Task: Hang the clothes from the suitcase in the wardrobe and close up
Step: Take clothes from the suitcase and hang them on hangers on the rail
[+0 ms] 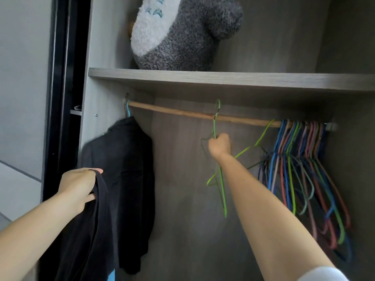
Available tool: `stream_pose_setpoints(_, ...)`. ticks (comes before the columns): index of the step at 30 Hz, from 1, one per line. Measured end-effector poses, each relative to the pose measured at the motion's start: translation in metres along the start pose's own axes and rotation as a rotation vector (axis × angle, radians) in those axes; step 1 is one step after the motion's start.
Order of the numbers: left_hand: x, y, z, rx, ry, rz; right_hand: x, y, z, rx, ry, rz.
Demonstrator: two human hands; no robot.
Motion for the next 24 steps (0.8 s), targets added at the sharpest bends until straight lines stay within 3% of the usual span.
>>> stream_pose_setpoints(8, 0.007, 0.007, -0.013, 0.036, -0.027, 0.044, -0.062, 0.044, 0.025, -0.022, -0.083, -0.213)
stream_pose_setpoints(12, 0.01, 0.013, -0.014, 0.014, -0.096, 0.052, -0.079, 0.098, 0.033, -0.063, -0.5, -0.198)
stream_pose_setpoints(14, 0.017, 0.016, -0.013, -0.002, -0.162, 0.061, -0.091, 0.117, 0.035, -0.165, -0.716, -0.282)
stream_pose_setpoints(18, 0.03, 0.023, -0.005, -0.038, -0.304, 0.071, -0.101, 0.136, 0.028, -0.38, -0.781, -0.414)
stream_pose_setpoints(24, 0.039, 0.032, -0.005, -0.01, -0.468, 0.032, -0.08, 0.166, -0.026, -0.386, -1.214, -0.48)
Point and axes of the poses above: each hand's wrist, its own y-axis away from the middle knuckle, its own x-axis out of the back of the hand, z = x × y, the point moved 5 cm from there along -y, towards the middle knuckle, and after that the axes turned 2 degrees about y, right-handed, at the moved point
